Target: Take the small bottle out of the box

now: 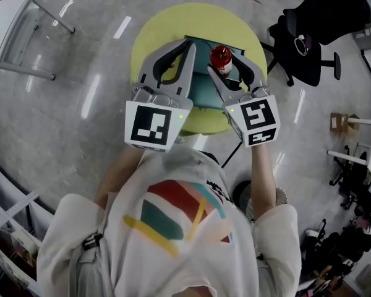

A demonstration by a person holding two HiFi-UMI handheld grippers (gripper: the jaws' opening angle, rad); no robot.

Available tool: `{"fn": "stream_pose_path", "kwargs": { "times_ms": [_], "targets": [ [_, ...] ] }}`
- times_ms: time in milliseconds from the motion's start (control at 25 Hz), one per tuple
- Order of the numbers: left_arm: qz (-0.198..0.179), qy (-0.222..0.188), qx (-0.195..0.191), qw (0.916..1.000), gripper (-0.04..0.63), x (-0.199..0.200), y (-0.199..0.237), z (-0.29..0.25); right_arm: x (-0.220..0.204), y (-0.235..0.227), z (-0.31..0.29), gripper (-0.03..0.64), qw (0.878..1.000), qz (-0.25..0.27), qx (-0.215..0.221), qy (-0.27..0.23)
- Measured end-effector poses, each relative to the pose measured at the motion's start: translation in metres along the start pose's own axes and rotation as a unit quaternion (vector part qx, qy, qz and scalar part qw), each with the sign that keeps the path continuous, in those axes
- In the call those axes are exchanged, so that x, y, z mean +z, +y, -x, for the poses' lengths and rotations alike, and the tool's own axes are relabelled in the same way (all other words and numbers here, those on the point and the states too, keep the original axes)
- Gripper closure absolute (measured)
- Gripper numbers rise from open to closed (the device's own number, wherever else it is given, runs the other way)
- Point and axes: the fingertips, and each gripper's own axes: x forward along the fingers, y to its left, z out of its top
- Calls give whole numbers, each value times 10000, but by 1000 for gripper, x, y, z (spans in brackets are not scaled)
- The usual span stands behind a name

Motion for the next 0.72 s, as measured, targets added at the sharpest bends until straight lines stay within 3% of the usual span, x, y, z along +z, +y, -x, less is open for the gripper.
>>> {"fn": "stream_pose_path", "kwargs": {
  "times_ms": [80, 200, 400, 720],
  "targets": [
    [-96, -78, -34, 9999, 580, 4, -3, 1, 16, -5, 12, 411, 9990, -40, -342, -295],
    [47, -95, -54, 9999, 580, 7, -8, 0, 34, -14, 34, 411, 9947, -149, -757, -679],
    [154, -139, -64, 9998, 580, 17, -7, -6, 63, -22, 66, 410, 9808, -513, -1226, -1430],
    [16, -346, -198, 9992, 580, 33, -17, -11, 72, -27, 104, 408, 9565, -877, -1919, -2013]
  ]
}}
